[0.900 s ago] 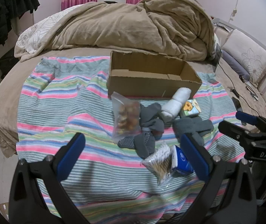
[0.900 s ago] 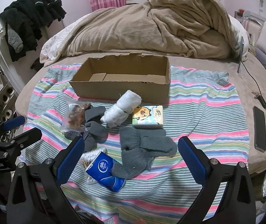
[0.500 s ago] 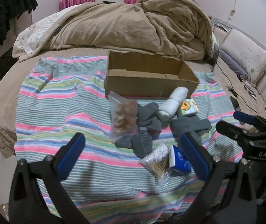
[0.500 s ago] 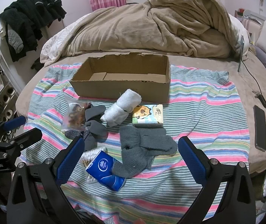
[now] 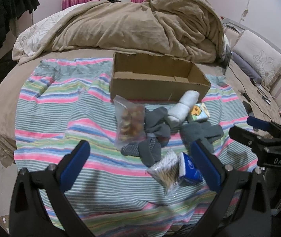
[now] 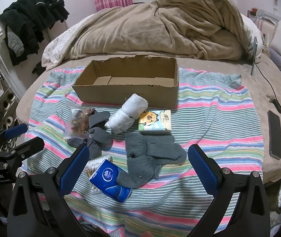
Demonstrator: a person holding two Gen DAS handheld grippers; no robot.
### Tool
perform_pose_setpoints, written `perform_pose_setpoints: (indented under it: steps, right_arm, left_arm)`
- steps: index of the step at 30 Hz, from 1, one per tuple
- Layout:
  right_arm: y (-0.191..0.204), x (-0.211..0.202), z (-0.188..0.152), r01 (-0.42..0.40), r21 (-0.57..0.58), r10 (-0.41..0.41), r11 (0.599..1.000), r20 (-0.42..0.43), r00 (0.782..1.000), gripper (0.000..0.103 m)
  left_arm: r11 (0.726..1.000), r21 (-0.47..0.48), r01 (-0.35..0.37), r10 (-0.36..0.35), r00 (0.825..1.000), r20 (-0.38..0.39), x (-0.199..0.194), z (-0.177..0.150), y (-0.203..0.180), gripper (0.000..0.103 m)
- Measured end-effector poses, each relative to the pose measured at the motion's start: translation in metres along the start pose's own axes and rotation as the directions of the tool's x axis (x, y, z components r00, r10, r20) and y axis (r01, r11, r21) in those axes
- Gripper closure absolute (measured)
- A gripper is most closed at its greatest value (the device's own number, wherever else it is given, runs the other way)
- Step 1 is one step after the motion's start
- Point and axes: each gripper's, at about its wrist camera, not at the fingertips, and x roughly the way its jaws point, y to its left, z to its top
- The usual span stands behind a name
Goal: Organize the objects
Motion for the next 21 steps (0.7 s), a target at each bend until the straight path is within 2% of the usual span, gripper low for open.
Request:
perform_pose_setpoints:
  steps: [21]
  right_arm:
    - [-0.008, 0.022, 0.004, 0.006, 0.019, -0.006, 1.000, -0.042, 0.999, 0.001]
  left_arm:
    - [1.000, 0.005, 0.000, 0.001, 0.999, -0.049, 0.028, 0.001, 0.002, 0.001]
